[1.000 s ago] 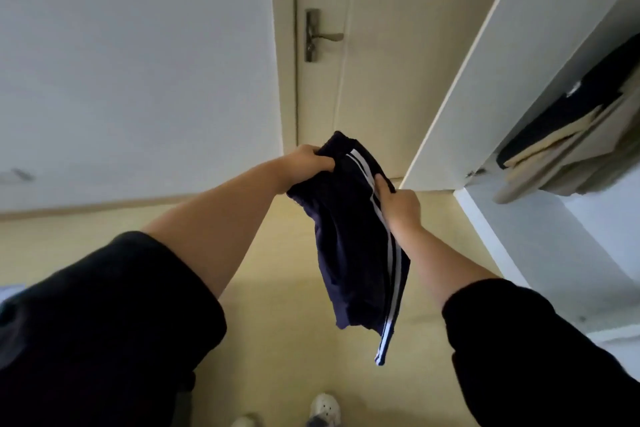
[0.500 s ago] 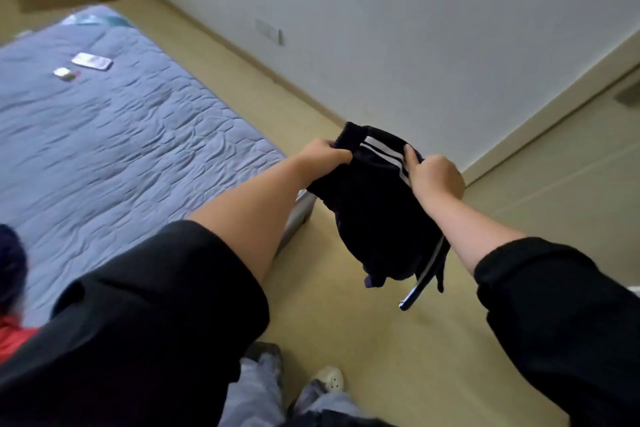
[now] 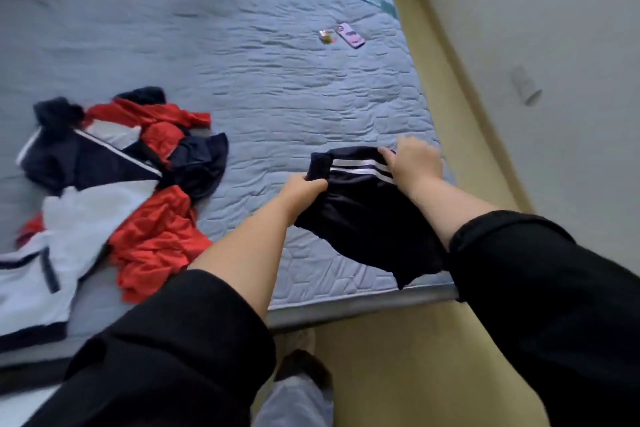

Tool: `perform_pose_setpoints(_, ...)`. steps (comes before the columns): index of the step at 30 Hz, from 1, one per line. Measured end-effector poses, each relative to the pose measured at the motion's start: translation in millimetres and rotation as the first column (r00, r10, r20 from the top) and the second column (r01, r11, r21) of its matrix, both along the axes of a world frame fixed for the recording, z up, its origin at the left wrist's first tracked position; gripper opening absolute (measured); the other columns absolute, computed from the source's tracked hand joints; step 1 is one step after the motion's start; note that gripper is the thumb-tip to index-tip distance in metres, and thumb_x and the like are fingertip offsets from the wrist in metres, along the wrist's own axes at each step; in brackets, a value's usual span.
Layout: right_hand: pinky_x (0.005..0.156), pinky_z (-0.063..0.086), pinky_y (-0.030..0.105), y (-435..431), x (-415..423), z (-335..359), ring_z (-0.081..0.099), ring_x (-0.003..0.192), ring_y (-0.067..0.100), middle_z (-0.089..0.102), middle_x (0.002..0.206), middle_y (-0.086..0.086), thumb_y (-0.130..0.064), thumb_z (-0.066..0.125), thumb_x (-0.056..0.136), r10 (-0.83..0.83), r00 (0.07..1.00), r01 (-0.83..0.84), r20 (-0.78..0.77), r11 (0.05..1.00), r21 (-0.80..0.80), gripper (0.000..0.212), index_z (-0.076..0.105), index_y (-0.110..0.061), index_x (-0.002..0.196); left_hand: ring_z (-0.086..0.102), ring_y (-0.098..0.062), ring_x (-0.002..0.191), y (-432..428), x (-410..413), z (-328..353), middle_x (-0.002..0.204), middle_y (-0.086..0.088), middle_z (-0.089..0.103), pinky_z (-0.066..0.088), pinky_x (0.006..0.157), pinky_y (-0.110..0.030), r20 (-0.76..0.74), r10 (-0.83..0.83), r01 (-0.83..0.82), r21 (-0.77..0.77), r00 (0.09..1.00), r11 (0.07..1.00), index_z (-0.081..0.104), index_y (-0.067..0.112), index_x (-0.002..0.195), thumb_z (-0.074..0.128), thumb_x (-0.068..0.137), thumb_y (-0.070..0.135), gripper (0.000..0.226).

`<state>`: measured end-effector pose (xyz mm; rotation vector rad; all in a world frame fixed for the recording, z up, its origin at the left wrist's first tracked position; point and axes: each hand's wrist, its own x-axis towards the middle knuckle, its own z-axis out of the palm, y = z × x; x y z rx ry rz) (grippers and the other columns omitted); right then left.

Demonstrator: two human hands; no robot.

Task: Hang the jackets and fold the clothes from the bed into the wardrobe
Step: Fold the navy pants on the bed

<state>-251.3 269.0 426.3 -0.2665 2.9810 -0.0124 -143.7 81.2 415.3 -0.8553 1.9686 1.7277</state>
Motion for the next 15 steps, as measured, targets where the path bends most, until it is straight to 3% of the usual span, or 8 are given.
perform_pose_setpoints(3,0.093,0.038,0.042,-80,-2,-37,0.045,0.119,0.034,0.049,0.129,0.017,-0.049,0.042,0.097,0.104,0.990,-0.102,0.096,0.995,-0.017,0.054,0.045,-0.005,0.127,0.059,-0.022,0.075,-67,6,-33,0.071,-0.002,0.060,0.043,0.061,-0.026,0.044,-0.039,0.051,-0.311,0.998,0.949,0.056,0.017,0.071,0.058,0.080,0.014,0.010)
perform_pose_setpoints(5,0.093,0.038,0.041,-106,12,-64,0.045,0.119,0.032,0.049,0.129,0.015,-0.049,0.040,0.097,0.158,0.973,-0.164,0.165,0.986,0.018,0.052,0.043,-0.006,0.128,0.063,-0.029,0.090,-92,12,-55,0.090,-0.012,0.067,0.047,0.074,-0.032,0.131,-0.088,0.137,-0.436,0.987,0.889,0.060,0.015,0.085,0.058,0.079,0.017,0.006)
perform_pose_setpoints(9,0.096,0.036,0.041,-103,46,-105,0.046,0.119,0.030,0.050,0.129,0.012,-0.047,0.036,0.099,0.224,0.929,-0.264,0.295,0.959,0.100,0.047,0.042,-0.010,0.128,0.061,-0.033,0.105,-115,25,-93,0.113,-0.016,0.065,0.047,0.086,-0.034,0.236,-0.008,0.141,-0.550,0.972,0.823,0.061,0.012,0.108,0.057,0.080,0.021,0.029)
perform_pose_setpoints(15,0.096,0.036,0.041,-86,58,-133,0.048,0.116,0.030,0.052,0.124,0.010,-0.044,0.032,0.100,0.246,0.900,-0.317,0.360,0.936,0.152,0.041,0.045,-0.012,0.121,0.057,-0.037,0.107,-153,35,-119,0.114,-0.017,0.063,0.044,0.085,-0.035,0.233,0.223,-0.014,-0.662,0.946,0.749,0.056,0.011,0.103,0.056,0.082,0.026,0.026)
